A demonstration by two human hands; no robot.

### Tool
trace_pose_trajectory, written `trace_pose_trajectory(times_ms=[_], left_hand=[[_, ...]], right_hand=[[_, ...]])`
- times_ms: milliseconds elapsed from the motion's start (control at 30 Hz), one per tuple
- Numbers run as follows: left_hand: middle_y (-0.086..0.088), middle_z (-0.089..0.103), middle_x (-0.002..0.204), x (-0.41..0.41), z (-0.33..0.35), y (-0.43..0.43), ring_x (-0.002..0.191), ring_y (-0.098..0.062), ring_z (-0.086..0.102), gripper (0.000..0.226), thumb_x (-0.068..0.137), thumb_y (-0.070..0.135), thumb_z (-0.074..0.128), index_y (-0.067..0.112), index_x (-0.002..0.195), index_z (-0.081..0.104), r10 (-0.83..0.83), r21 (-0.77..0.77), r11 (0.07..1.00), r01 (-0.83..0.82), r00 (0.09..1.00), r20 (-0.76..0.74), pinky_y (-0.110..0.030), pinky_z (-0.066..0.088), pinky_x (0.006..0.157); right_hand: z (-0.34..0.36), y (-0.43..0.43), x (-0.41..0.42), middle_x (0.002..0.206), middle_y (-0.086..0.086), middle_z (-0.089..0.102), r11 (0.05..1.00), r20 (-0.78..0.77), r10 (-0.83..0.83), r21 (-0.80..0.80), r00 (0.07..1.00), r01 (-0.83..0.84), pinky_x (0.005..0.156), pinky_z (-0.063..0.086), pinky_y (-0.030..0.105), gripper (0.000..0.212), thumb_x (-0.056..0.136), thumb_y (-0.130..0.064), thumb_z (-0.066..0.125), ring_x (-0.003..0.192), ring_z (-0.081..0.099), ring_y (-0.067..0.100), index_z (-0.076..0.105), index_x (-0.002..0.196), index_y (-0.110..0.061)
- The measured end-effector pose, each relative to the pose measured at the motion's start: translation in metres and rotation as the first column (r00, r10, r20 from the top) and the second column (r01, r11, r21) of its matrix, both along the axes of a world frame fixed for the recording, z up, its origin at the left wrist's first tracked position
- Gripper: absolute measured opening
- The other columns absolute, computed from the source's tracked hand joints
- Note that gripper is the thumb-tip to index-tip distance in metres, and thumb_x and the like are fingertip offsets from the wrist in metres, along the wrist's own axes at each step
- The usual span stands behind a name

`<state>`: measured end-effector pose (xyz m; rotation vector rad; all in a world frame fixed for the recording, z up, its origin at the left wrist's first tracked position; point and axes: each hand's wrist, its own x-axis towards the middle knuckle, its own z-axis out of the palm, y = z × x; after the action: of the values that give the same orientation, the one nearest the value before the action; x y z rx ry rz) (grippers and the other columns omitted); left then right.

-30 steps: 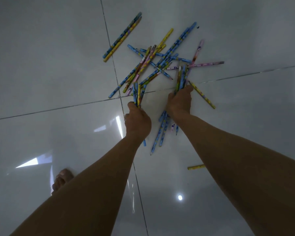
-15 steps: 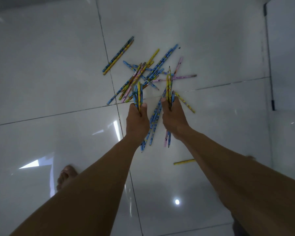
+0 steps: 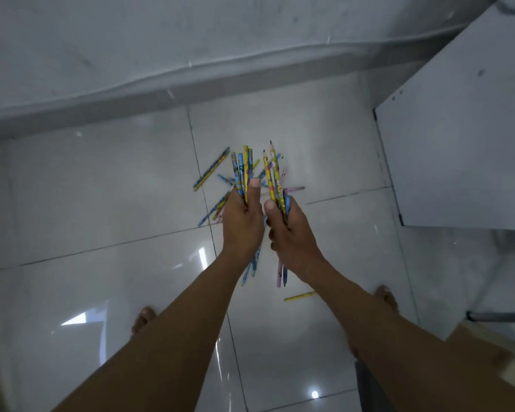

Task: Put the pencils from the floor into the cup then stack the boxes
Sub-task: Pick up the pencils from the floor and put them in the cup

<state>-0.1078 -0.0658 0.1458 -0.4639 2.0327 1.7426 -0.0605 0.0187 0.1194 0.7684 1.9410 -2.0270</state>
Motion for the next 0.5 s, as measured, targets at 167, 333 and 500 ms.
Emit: trace_pose_trajectory(times_ms=[167, 333, 500], left_hand=[[-0.014, 0.066, 0.074, -0.007, 0.081, 0.016, 0.063, -0.017, 0.058, 0.053, 0.095, 0.053, 0.040, 0.004, 0.095, 0.061, -0.030, 0.012, 0.999, 0.030, 0.998, -0.055, -0.033, 0.044, 0.054], [-0.030, 0.061, 0.079, -0.004, 0.170, 0.034, 0.063, -0.025, 0.055, 0.052, 0.097, 0.049, 0.038, 0.001, 0.098, 0.058, -0.043, 0.035, 0.998, 0.050, 0.984, -0.173, -0.042, 0.047, 0.055], [-0.010, 0.050, 0.060, 0.011, 0.243, 0.052, 0.052, -0.017, 0.047, 0.051, 0.098, 0.047, 0.038, 0.001, 0.084, 0.054, -0.081, 0.053, 0.994, 0.096, 0.968, -0.237, -0.033, 0.038, 0.050]], right_hand=[[0.085, 0.010, -0.013, 0.067, -0.026, 0.059, 0.999, -0.095, -0.033, -0.031, 0.995, 0.031, 0.051, 0.040, 0.005, 0.021, 0.101, -0.040, 0.042, 0.058, 0.056, -0.010, 0.057, 0.106, -0.027], [0.174, 0.025, -0.015, 0.064, -0.027, 0.059, 0.999, -0.142, -0.049, -0.020, 0.989, 0.046, 0.049, 0.040, 0.006, 0.027, 0.099, -0.049, 0.038, 0.056, 0.056, -0.010, 0.056, 0.102, -0.029], [0.247, 0.043, -0.003, 0.066, -0.017, 0.061, 0.996, -0.217, -0.087, 0.011, 0.972, 0.092, 0.052, 0.044, 0.011, 0.042, 0.093, -0.063, 0.040, 0.059, 0.059, -0.003, 0.061, 0.097, -0.027]])
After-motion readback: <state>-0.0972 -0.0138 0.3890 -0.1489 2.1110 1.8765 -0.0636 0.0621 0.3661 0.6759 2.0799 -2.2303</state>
